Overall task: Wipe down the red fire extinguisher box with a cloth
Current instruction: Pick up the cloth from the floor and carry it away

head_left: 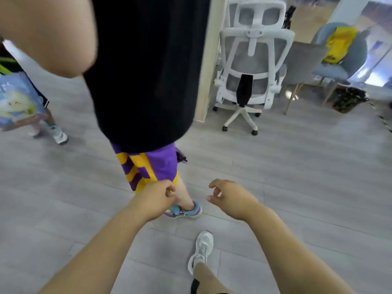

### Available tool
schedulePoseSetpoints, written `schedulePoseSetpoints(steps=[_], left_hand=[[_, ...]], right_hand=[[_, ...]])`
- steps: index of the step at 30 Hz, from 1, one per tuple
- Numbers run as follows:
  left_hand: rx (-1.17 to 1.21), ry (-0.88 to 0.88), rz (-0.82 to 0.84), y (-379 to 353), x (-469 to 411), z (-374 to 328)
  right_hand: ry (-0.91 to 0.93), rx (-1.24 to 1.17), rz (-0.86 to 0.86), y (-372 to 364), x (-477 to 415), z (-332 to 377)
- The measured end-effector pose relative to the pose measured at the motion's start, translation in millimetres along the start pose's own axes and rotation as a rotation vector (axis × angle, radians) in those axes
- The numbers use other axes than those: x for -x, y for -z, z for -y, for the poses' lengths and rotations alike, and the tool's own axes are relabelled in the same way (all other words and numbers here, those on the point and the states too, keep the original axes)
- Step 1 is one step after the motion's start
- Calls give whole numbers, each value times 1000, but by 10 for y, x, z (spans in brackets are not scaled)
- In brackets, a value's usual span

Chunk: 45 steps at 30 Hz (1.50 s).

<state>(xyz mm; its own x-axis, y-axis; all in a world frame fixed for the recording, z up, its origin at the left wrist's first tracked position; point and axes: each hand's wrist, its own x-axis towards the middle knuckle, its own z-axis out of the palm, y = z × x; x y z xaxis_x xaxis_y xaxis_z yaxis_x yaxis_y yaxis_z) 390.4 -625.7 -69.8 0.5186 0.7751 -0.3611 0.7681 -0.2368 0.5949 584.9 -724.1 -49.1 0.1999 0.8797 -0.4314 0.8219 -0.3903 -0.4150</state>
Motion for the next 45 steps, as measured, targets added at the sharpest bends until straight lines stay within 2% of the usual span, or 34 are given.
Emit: schedulePoseSetpoints(steps=[8,12,21,28,36,40,45], left_hand=[[16,66,-37,306,-1518,-475],[33,95,-56,495,-2177,-602],[97,238,-49,793,-3405,-307],[178,343,12,958,-4667,277],[72,500,145,985,-5889,978],[95,559,172,675,-6475,1278],[140,571,205,-138,-7182,1874]], right_hand=[[-18,-25,30,876,-1303,-556],[-4,40,44,1332,-1903,-754],[-35,125,163,1707,-3303,-919],[-125,99,257,1640,-4642,-857],[-217,-7,324,1300,-6050,-815],[-230,-21,376,893,-6744,-1013],[-221,45,438,99,-7659,-1485]])
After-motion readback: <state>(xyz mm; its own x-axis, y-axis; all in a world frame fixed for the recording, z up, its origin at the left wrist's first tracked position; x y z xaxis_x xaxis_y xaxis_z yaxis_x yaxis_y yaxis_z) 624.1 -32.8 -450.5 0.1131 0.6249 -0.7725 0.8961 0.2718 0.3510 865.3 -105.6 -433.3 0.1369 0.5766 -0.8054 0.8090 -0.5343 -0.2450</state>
